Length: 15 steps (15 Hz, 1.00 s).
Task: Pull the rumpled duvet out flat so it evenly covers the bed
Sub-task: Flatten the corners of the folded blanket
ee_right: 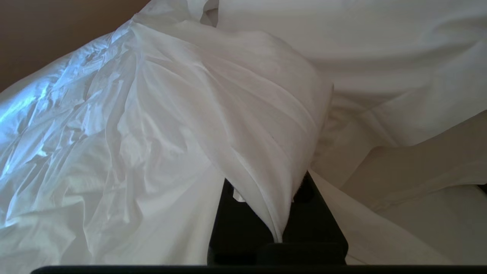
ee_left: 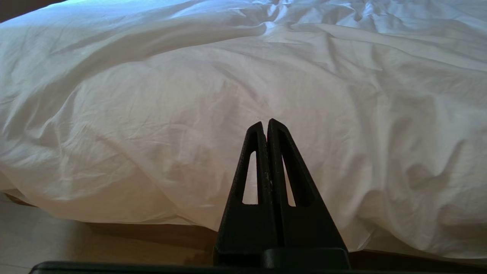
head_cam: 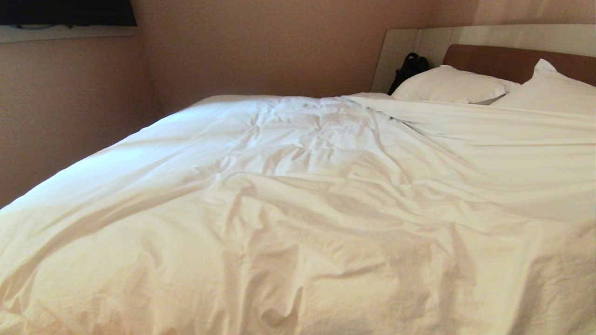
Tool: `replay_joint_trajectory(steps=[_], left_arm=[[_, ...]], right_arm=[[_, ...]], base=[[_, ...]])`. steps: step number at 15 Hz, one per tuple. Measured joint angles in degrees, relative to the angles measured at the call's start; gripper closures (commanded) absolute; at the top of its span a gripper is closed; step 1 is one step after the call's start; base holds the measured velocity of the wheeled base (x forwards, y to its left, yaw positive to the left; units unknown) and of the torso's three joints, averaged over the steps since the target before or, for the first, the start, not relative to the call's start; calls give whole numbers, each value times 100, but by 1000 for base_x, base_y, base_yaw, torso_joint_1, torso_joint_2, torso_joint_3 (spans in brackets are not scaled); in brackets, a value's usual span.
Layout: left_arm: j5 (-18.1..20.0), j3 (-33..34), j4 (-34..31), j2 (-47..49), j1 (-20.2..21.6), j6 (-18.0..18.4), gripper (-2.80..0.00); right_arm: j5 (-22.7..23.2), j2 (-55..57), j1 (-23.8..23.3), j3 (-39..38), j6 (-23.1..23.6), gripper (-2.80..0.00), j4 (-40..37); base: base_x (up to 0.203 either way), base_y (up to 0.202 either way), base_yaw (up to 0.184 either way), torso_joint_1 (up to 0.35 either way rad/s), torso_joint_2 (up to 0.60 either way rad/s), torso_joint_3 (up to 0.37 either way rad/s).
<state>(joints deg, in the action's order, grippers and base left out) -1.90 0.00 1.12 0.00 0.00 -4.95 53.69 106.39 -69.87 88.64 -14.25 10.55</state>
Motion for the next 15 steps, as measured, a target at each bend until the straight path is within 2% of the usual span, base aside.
replay_joint_trajectory(steps=[10,15], left_arm=[[2,0,0,0,0,-4,0],[0,0,0,0,0,0,0]], right_arm=[[74,-117,-68,85,-235,0,-38],[330,-952,500,-558,-250,0,-87]], base=[[0,0,0,0,0,0],[0,0,0,0,0,0]])
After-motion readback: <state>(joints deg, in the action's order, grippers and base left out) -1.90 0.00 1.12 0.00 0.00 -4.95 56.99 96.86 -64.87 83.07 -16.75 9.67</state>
